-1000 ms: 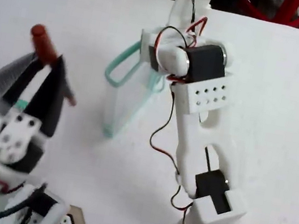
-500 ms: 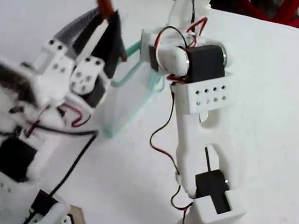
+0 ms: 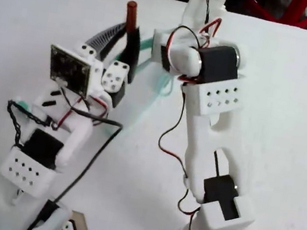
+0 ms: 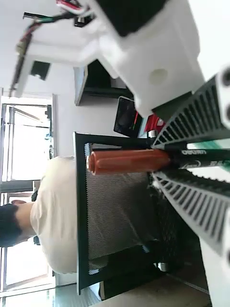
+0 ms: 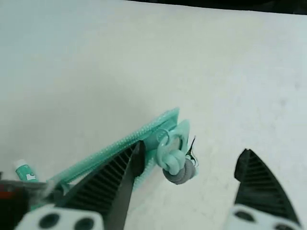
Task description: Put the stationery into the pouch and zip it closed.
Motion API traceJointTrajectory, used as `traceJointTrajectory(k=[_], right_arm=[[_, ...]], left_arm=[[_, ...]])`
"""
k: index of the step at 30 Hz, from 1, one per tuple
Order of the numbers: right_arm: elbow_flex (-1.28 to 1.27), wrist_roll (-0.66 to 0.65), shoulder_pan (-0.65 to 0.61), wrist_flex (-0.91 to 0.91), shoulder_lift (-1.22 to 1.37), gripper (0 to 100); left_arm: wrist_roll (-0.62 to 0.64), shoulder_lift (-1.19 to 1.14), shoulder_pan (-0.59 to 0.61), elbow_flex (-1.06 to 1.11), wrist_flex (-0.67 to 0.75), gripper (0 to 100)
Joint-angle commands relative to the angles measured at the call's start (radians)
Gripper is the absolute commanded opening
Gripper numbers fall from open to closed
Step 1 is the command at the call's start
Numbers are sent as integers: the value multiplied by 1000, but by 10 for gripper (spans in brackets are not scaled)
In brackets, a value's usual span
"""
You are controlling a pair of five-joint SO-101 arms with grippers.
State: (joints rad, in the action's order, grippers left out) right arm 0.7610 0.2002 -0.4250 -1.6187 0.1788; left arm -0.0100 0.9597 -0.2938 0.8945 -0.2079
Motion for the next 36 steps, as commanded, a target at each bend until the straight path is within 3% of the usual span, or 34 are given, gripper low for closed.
traceJointTrajectory(k=[1,3,7,12,19,23,25,27,31,36], right_arm=[[-14,8,7,-22,4,297],[-14,8,10,-22,7,297],[-14,8,10,-19,7,297],[-14,8,5,-21,7,297],[-14,8,7,-36,7,297],[-14,8,10,-38,7,297],[-14,6,10,-38,7,297],[-14,6,10,-38,7,297],[-15,8,7,-44,7,297],[-15,6,7,-44,7,297]], left_arm=[[-12,8,18,31,25,139],[23,56,47,44,-40,196],[127,231,65,-43,-331,242],[118,438,180,-160,-592,277],[-313,472,407,-66,-601,225],[-647,475,555,63,-489,107],[-755,478,642,141,-420,55],[-802,478,730,203,-359,22],[-821,472,857,370,-198,49],[-870,472,906,755,304,68]])
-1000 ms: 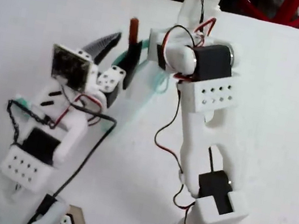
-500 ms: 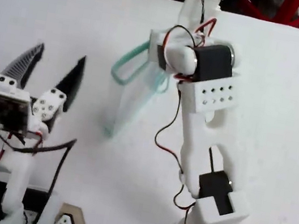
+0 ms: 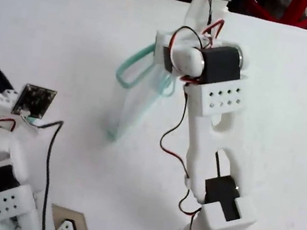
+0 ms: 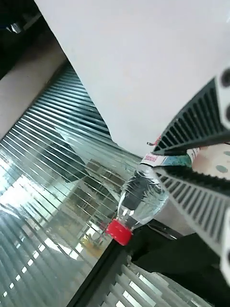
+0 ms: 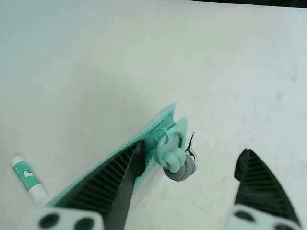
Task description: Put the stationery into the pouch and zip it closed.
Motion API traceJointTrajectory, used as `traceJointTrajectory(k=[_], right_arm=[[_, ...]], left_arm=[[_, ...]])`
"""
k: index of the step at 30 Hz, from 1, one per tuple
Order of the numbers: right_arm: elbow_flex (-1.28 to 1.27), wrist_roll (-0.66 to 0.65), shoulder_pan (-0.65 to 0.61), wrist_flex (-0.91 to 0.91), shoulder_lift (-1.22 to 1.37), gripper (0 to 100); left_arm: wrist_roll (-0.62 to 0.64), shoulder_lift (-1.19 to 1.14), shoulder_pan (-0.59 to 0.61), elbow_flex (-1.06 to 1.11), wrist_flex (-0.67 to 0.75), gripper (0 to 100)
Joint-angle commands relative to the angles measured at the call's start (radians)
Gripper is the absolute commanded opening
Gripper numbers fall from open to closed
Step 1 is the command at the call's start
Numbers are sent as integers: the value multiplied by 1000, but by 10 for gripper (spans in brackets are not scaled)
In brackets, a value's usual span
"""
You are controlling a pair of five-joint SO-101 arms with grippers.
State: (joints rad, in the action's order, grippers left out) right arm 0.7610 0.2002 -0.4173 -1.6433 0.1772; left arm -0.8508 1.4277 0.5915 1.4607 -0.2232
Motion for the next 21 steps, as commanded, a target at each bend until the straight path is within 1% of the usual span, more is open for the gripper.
traceJointTrajectory(k=[1,2,3,6,7,11,14,15,16,18,21], right_arm=[[-15,6,-1,-19,8,297],[-15,6,-1,-19,8,297],[-15,5,-1,-21,8,297],[-15,0,4,-30,8,297],[-15,0,5,-41,8,297],[-15,0,5,-53,10,297],[-15,0,-1,-54,10,297],[-15,0,-1,-54,10,297],[-15,0,-1,-54,10,297],[-15,0,-1,-53,10,297],[-15,0,-1,-54,10,297]], left_arm=[[-38,4,21,245,407,69],[-60,-4,16,236,414,68],[-95,-16,21,232,373,68],[-328,-48,22,238,256,64],[-387,-53,25,238,204,64],[-509,-64,58,239,86,64],[-664,-64,85,238,12,64],[-697,-65,85,238,-18,66],[-695,-65,81,235,-64,69],[-632,-65,56,180,-219,87],[-483,-67,54,-60,-563,106]])
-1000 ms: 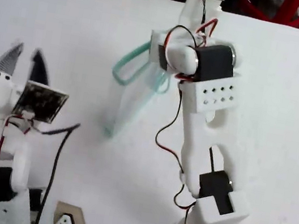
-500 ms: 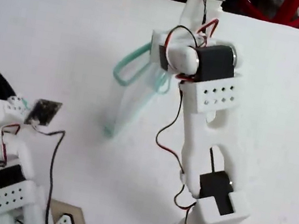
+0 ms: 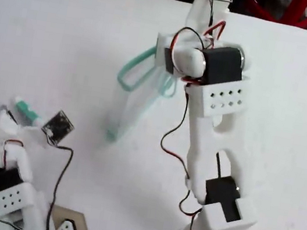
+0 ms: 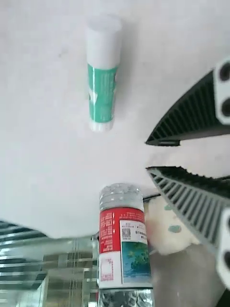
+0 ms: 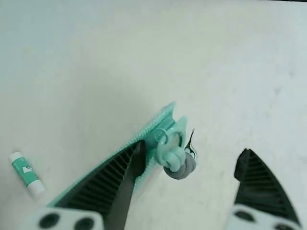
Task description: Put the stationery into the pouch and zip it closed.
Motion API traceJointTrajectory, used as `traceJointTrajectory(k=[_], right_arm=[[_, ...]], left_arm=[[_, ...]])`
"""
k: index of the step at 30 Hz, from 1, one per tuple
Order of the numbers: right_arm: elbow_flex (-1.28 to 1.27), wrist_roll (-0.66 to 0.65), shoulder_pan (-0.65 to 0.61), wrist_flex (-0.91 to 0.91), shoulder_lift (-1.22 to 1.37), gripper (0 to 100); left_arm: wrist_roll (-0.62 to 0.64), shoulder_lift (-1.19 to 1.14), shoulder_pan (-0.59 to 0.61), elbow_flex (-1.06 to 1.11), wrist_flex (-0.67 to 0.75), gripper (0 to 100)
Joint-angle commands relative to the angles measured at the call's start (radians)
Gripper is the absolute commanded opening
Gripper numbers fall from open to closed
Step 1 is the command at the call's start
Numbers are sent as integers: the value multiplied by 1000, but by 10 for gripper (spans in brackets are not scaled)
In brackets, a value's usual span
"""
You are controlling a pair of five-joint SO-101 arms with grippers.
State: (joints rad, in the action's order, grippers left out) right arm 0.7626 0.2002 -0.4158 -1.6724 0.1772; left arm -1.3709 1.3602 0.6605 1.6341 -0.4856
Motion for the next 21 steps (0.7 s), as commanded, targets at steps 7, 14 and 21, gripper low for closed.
traceJointTrajectory(k=[7,14,21], right_arm=[[-26,0,-2,-27,10,297],[-110,0,-2,2,8,297],[-115,0,-4,19,8,297]], left_arm=[[322,-237,-113,-543,-605,106],[419,-955,-79,-931,-657,106],[790,-1426,-65,-1286,-720,169]])
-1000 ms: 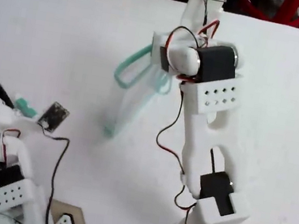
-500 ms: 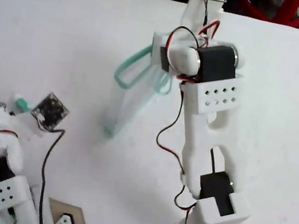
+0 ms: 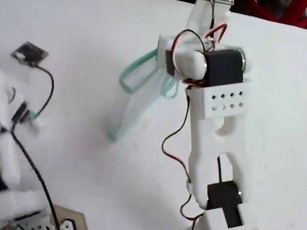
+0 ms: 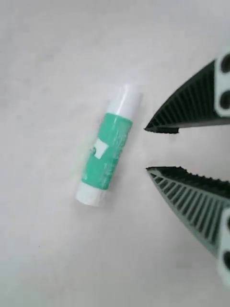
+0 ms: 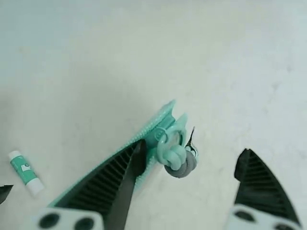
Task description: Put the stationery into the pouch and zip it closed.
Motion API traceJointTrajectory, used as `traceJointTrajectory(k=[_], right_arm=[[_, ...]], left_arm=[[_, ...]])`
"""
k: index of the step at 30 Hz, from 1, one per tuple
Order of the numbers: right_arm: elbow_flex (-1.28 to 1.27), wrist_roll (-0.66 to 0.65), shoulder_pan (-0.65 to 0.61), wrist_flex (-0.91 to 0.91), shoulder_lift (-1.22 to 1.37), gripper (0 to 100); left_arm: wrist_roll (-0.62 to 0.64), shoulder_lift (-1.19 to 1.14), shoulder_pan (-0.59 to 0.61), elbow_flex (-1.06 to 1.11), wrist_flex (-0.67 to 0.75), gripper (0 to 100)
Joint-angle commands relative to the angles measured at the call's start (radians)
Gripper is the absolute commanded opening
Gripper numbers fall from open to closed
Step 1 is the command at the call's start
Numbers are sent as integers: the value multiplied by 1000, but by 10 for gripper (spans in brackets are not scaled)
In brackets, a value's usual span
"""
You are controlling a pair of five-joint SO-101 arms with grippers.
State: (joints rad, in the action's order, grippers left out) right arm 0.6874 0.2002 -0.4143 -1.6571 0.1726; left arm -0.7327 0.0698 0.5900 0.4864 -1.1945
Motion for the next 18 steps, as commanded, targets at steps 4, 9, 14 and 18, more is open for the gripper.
traceJointTrajectory(k=[4,9,14,18], right_arm=[[-41,0,-12,10,13,297],[-43,-2,-42,5,13,297],[-43,-2,-41,10,13,297],[-43,-2,-41,8,13,297]], left_arm=[[302,-222,-27,-166,61,174],[408,-278,-51,-169,158,173],[420,-323,-68,-209,69,172],[485,-455,-117,-290,-20,168]])
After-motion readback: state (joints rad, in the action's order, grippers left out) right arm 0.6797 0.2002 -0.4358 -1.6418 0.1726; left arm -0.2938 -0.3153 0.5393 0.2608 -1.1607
